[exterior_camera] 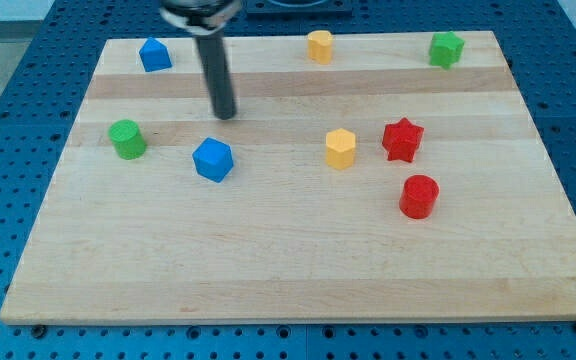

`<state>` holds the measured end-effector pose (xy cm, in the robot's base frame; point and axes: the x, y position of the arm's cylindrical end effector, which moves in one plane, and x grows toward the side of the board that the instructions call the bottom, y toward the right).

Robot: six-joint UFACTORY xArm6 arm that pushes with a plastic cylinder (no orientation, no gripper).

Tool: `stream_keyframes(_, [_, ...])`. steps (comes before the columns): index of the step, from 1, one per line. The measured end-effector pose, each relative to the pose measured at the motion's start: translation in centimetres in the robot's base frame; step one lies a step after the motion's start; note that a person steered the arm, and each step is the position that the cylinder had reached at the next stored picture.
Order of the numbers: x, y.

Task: Push the red star along with red circle downwards

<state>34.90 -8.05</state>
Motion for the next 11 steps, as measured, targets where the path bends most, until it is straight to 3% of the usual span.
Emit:
stream_keyframes(3, [2.4, 0.5])
stream_keyframes(4, [2.4, 3.9])
stream_keyframes(6, [2.4, 19.9])
stream_keyframes(9, [2.9, 21.2])
stream_keyframes(11, [6.4, 21.2])
